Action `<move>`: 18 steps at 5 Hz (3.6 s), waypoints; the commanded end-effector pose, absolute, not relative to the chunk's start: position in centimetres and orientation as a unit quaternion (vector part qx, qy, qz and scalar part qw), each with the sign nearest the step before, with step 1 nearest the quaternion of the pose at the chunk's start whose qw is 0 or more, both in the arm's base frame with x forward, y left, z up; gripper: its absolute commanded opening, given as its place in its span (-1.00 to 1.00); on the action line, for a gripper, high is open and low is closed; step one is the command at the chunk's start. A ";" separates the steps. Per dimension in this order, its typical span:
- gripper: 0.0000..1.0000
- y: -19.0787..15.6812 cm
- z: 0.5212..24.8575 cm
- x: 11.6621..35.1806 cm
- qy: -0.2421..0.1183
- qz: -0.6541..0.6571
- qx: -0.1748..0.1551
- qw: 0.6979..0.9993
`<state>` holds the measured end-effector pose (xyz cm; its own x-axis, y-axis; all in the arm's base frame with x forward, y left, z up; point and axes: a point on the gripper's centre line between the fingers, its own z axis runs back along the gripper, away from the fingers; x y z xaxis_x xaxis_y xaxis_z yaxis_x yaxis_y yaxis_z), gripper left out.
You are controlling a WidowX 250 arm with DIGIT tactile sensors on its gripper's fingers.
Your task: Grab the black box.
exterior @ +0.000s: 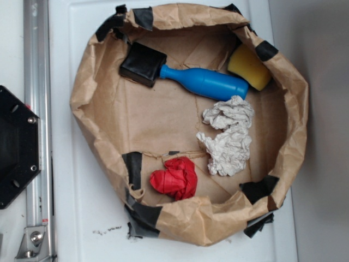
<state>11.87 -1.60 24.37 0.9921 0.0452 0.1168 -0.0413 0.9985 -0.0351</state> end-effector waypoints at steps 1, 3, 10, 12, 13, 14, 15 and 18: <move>1.00 -1.6 24.4 11.9 -0.059 0.022 -0.016 0.998; 1.00 2.2 20.4 22.0 -0.105 -0.045 0.092 0.989; 1.00 6.5 6.5 22.5 -0.032 -0.279 0.037 0.959; 1.00 9.0 3.4 23.6 -0.022 -0.264 0.024 0.964; 1.00 8.8 2.8 23.4 -0.014 -0.263 0.028 0.964; -1.00 8.8 2.4 23.0 -0.005 -0.246 0.028 0.969; -1.00 9.0 2.9 22.7 -0.014 -0.239 0.030 0.971; -1.00 5.6 11.8 24.3 -0.101 -0.276 0.023 0.956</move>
